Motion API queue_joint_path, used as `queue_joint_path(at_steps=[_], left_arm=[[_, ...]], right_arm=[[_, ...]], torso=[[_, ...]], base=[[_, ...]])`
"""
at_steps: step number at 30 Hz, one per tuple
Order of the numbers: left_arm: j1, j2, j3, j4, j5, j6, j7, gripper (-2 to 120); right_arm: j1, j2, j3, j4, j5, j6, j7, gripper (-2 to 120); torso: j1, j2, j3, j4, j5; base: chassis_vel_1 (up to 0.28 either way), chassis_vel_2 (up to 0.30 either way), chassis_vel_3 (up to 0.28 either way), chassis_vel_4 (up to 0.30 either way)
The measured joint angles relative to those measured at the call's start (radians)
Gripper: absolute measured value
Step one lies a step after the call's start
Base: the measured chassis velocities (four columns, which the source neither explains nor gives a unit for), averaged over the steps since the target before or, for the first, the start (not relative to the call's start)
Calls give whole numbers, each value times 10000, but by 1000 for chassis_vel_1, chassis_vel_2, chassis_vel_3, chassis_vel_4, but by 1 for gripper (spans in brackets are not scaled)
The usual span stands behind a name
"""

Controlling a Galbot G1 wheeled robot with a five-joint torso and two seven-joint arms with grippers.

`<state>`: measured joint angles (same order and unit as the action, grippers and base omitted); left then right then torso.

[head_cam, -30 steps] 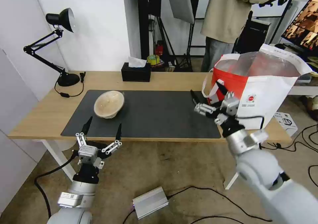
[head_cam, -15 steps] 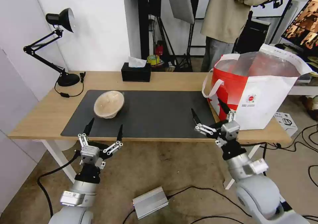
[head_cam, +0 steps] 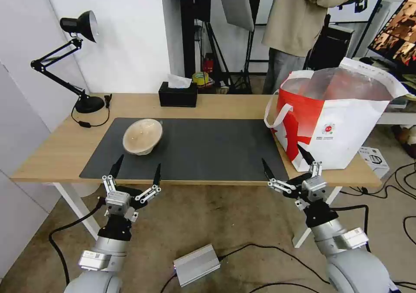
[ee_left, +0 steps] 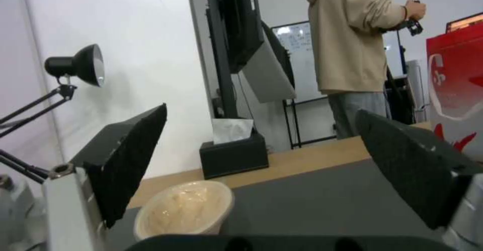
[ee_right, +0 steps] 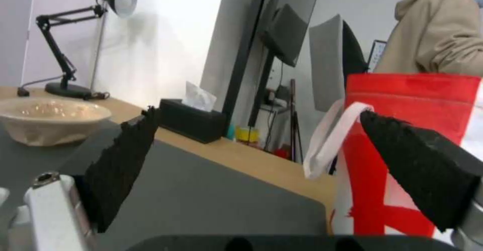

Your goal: Pick up the trash from the table and place it into the takeout bag.

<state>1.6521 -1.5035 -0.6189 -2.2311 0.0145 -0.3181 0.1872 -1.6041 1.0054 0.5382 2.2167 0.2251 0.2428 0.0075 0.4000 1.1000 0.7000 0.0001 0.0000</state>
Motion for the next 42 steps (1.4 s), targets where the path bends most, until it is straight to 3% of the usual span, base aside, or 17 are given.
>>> queue_joint_path(at_steps=[31,39,42], left_arm=[[-138,198,-45,112,-9,82,-5,100],[-394,626,25,298,-36,369,-60,100],[-726,1254,68,450,-112,776,-270,100]], right_arm=[[-507,37,273,-128,-33,260,-197,100],[-503,40,274,-128,-35,260,-192,100],[-501,40,273,-128,-34,261,-189,100]], torso=[[0,0,0,-1,0],[0,0,0,-1,-1],[0,0,0,-1,-3]], base=[[0,0,0,0],[0,0,0,0],[0,0,0,0]])
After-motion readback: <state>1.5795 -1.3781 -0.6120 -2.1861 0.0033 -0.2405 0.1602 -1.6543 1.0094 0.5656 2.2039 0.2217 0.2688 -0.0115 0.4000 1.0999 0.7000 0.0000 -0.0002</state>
